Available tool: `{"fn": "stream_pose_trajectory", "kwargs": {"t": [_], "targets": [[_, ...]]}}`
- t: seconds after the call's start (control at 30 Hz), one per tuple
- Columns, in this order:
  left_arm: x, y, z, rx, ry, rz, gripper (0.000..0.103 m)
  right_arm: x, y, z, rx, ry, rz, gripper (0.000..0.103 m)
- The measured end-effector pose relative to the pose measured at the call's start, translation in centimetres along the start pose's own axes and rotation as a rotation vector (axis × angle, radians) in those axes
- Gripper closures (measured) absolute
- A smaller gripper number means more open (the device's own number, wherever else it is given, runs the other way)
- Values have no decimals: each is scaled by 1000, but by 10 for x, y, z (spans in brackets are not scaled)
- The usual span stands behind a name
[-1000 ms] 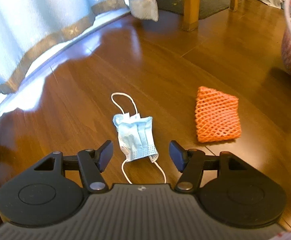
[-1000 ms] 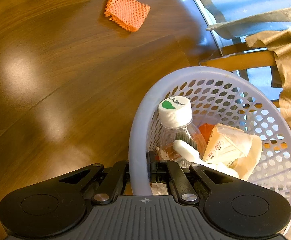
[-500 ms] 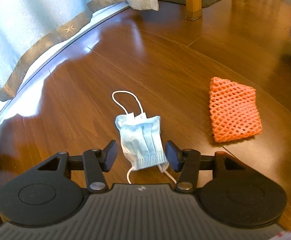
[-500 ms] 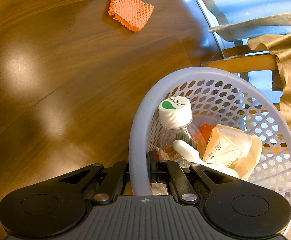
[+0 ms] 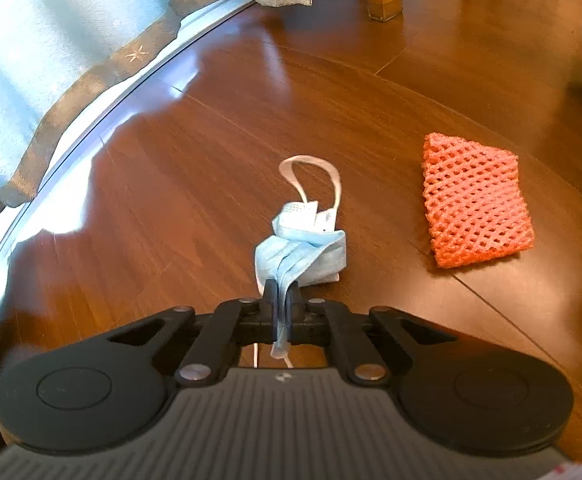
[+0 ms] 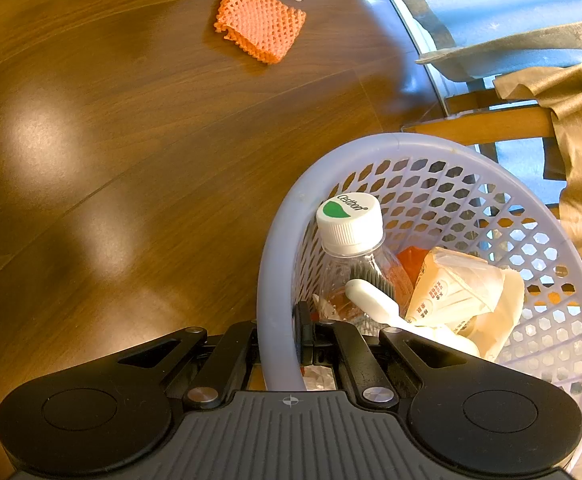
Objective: Collect trash
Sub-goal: 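Close the left tool on the blue face mask and lift it, then carry the mask into the basket with the left tool while the right tool holds the basket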
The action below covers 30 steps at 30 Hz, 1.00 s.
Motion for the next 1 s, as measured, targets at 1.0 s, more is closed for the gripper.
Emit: {"fn": "stream_pose_trajectory", "kwargs": {"t": [1.0], "targets": [[46, 90, 93, 246, -139, -37, 102, 3, 1, 0, 1, 1, -7, 103]]}}
Point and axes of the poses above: each gripper's, at about its wrist camera, not at the fingertips, and z roughly against the way its jaws point, x to its right, y to its top, the point moved 6 cm from there along -z, roughly the way its jaws point, and after that the axes turned 10 degrees about x, right-handed, at the moved point
